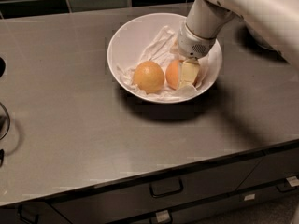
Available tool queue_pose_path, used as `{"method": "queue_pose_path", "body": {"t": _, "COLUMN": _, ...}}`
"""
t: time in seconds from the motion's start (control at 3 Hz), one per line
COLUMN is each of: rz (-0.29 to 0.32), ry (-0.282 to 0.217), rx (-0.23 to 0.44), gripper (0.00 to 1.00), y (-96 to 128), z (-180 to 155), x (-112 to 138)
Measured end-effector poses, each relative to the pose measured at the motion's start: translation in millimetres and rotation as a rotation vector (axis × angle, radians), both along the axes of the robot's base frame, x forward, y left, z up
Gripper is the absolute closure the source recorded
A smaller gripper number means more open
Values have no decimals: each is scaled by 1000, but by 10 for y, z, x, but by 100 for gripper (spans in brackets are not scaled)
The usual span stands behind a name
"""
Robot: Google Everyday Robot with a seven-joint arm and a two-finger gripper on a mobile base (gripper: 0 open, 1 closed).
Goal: Pick orange from white bowl
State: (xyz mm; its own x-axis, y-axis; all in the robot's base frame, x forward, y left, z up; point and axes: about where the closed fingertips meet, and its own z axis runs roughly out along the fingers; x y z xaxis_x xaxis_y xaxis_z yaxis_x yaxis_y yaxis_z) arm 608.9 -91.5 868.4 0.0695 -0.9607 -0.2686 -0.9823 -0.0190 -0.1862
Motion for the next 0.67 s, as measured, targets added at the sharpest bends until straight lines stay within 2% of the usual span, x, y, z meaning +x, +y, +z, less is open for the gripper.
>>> {"method": "queue_pose_path", "body": {"t": 0.33, "rz": 0, "ry": 0, "rx": 1, "gripper": 23, "y": 2, "z": -2, "x": -2}}
{"method": "queue_pose_path", "body": {"t": 0.67, "rz": -1, "ry": 1, "rx": 5, "gripper": 25, "y": 7, "z": -9, "x": -11}}
